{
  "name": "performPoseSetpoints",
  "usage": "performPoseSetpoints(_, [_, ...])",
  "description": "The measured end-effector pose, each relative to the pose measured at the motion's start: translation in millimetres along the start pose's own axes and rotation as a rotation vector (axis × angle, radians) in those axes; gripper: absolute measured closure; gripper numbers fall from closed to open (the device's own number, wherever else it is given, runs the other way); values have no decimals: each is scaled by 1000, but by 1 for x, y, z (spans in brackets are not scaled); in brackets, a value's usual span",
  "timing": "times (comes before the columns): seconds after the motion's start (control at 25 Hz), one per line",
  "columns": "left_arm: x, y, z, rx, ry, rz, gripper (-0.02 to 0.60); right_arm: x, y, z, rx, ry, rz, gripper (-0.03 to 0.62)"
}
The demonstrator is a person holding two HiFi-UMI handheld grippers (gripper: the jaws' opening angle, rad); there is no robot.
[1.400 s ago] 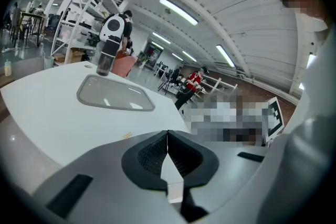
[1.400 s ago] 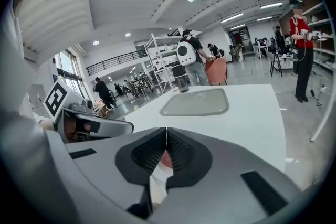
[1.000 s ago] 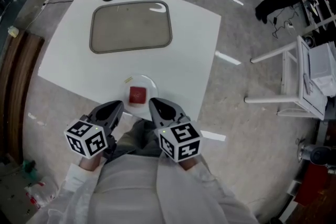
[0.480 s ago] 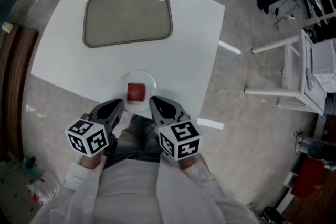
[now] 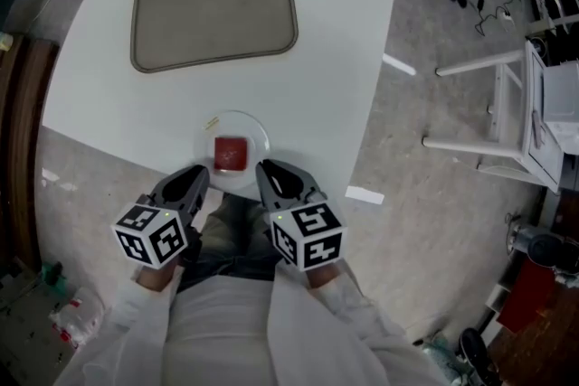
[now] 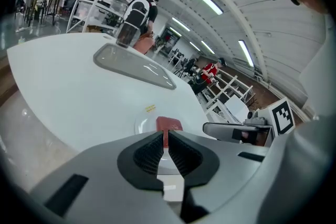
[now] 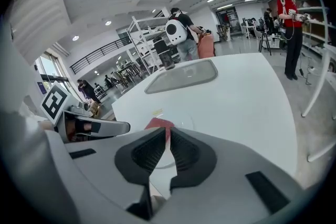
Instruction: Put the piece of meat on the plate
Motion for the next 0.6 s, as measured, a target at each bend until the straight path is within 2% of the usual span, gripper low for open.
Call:
performPoseSetpoints(0.36, [-19, 6, 1, -18, -28, 52, 566, 5, 16, -7, -47, 22, -29, 576])
performPoseSetpoints(0.6, [-28, 9, 1, -28, -40, 71, 565, 12, 17, -10, -34, 46, -81, 576])
Point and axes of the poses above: the fingertips, and each gripper's own axes: y forward along the fingers, x to its right, z out of its top, the point moved 9 cm from there along -y, backward along the fingers, and after that the axes turned 11 degrees about -x, right-handed, at the moved point
